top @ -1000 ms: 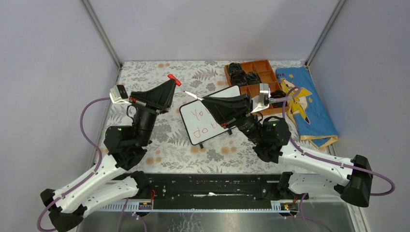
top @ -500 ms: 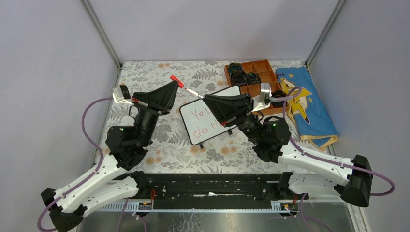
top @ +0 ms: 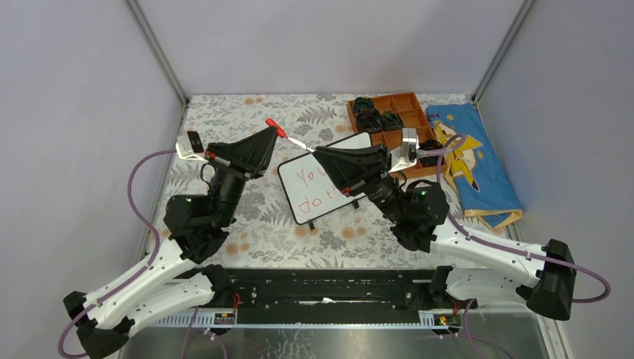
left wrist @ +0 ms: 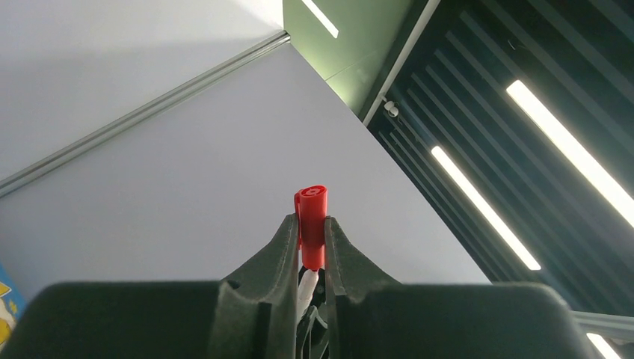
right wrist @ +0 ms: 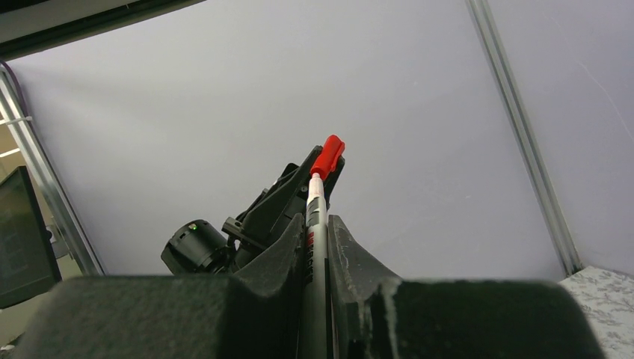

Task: Write a sentence on the whiteboard
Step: Close the whiteboard marker at the center of the board.

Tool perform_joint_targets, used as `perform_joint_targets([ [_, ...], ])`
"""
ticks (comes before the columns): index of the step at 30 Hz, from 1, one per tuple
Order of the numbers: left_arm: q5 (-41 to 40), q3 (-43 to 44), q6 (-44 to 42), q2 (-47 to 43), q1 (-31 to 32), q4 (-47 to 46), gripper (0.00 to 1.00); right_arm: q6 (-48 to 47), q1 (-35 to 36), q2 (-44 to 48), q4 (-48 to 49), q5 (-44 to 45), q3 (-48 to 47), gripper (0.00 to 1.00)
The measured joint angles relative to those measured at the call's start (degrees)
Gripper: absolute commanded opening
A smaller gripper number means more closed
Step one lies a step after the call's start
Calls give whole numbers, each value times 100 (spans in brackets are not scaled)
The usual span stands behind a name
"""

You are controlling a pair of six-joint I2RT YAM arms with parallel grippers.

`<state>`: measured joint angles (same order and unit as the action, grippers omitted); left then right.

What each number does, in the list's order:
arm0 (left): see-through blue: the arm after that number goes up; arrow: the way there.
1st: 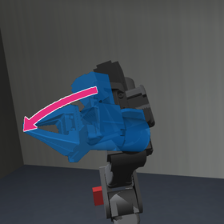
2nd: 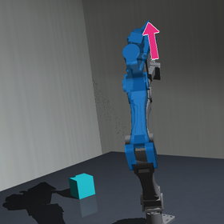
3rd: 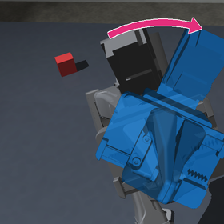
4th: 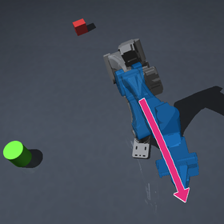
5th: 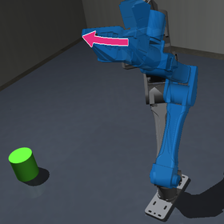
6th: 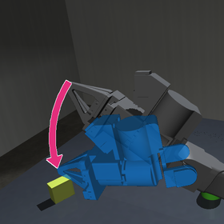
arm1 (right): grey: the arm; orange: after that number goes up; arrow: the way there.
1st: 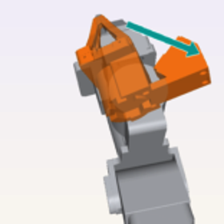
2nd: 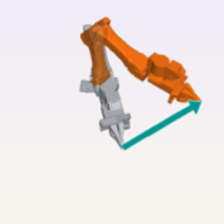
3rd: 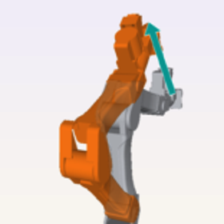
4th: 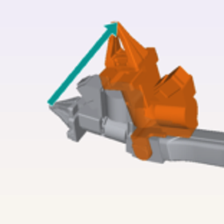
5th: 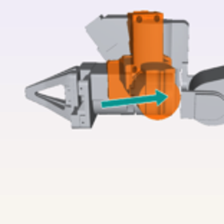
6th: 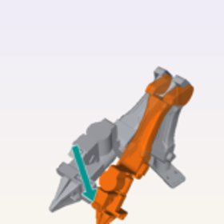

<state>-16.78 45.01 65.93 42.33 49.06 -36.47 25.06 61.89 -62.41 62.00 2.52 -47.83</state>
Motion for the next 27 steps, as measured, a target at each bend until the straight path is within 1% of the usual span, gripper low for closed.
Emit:
perform_joint_targets([
  [27,190,-2,35,96,0,-87,0,28,7,-15,-7,105,0,0],
])
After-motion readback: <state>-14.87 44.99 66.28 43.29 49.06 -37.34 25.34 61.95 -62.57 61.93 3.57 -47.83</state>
